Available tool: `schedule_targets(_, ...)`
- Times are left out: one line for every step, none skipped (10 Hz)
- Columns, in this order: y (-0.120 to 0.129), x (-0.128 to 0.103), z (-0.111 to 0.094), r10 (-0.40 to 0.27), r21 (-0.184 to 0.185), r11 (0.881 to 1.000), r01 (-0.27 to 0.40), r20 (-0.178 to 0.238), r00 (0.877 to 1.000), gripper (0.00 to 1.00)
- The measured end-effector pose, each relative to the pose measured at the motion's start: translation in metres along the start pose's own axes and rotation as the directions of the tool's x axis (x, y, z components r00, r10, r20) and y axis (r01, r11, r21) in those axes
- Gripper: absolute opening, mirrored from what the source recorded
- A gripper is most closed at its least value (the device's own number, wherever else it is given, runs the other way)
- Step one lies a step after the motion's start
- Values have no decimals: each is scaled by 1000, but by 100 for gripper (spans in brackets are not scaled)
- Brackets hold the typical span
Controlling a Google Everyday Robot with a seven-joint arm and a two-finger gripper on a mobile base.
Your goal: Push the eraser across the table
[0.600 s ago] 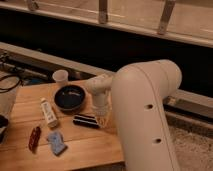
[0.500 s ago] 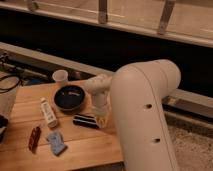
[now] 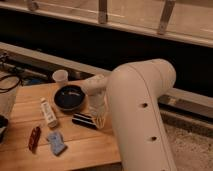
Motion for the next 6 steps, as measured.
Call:
schedule_targets(3, 1, 1, -5, 4, 1000, 5, -5, 1000, 0)
schedule_targets(5, 2, 2, -6, 7, 1000, 6, -7, 1000, 0)
schedule_targets(6, 2, 2, -7, 11, 1000, 7, -12, 1000, 0)
schedule_targets(9, 4, 3, -12, 18, 1000, 12, -17, 1000, 0)
schedule_targets(13, 4, 3, -17, 22, 1000, 18, -20, 1000, 0)
schedule_targets(20, 6, 3, -26, 27, 999, 27, -24, 999, 0)
